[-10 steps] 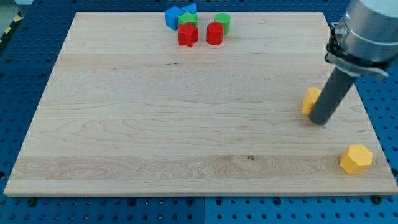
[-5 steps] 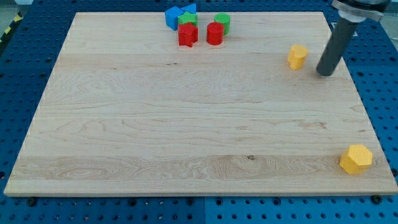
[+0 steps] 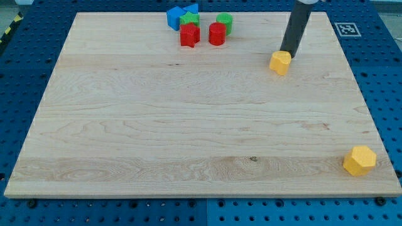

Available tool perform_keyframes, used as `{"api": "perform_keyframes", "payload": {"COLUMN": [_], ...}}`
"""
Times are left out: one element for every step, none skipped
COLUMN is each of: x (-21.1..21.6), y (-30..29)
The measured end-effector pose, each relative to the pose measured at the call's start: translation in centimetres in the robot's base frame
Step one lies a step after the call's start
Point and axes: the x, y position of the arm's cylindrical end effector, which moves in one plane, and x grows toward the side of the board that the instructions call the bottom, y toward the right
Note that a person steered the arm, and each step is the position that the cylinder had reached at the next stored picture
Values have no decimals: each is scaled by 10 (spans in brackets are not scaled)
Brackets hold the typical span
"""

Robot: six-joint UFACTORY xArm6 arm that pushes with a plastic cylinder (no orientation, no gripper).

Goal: Push the yellow heart into the red blocks

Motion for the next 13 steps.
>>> {"api": "perform_keyframes", "payload": {"x": [15,42,44,44,44,33,20,3,-15,-26,-34,-35,1], "y": [43,54,31,18,-5,-26,-44,-62,-80,-100,-123,-142,-140]}}
